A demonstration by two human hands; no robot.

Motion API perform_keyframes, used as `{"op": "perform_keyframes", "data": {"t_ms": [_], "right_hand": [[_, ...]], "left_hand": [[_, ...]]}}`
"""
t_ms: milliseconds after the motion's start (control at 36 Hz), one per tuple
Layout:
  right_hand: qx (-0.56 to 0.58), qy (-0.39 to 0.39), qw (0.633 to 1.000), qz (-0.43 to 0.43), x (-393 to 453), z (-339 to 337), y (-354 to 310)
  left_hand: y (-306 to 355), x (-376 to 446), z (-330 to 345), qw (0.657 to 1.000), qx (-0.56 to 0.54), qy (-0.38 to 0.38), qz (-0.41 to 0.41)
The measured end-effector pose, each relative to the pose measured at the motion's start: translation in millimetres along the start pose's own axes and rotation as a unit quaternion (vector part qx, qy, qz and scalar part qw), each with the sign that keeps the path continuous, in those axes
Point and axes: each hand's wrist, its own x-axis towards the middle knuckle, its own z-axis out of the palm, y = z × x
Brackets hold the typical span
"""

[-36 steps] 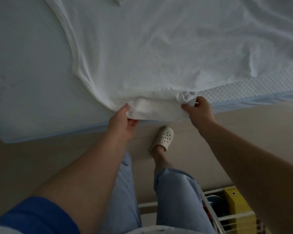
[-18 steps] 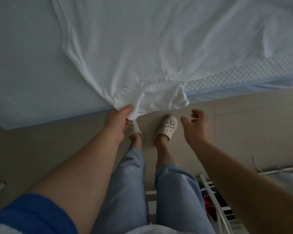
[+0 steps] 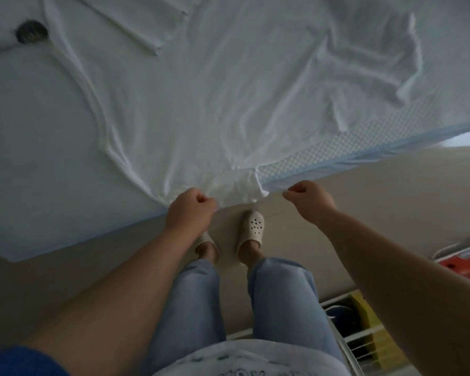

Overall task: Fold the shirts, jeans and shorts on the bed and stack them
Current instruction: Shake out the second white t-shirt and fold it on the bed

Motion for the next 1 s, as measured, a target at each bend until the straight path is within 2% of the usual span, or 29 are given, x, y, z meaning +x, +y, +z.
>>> {"op": "perform_keyframes", "data": {"t_ms": [111,222,333,528,639,778,833,889,1000], "right_hand": [[0.021,0.04,0.999,0.018,9,-59,17],[0.061,0.074,0.995,0.041,45,-120,38],[0.163,0.097,0.98,0.06,104,-175,58],[0.339,0.102,0.926,0.132,189,-251,70],[0.418,0.09,0.886,0.177,220,-270,69],[0.523,0.057,0.821,0.223,235,-275,78],[0.529,0.038,0.821,0.209,234,-276,84],[0.522,0.031,0.833,0.182,232,-278,89],[0.552,0.024,0.822,0.139,229,-287,94]], "left_hand": [[69,-5,5,0.993,0.009,-0.036,0.112],[130,14,29,0.987,0.033,-0.04,0.155],[185,47,59,0.988,0.034,-0.033,0.148],[291,109,90,0.989,0.085,0.002,0.119],[339,137,99,0.986,0.117,0.01,0.12],[360,151,109,0.98,0.172,0.031,0.095],[364,152,108,0.979,0.178,0.035,0.092],[372,153,103,0.976,0.172,0.055,0.121],[407,156,90,0.943,0.134,0.14,0.27]]}}
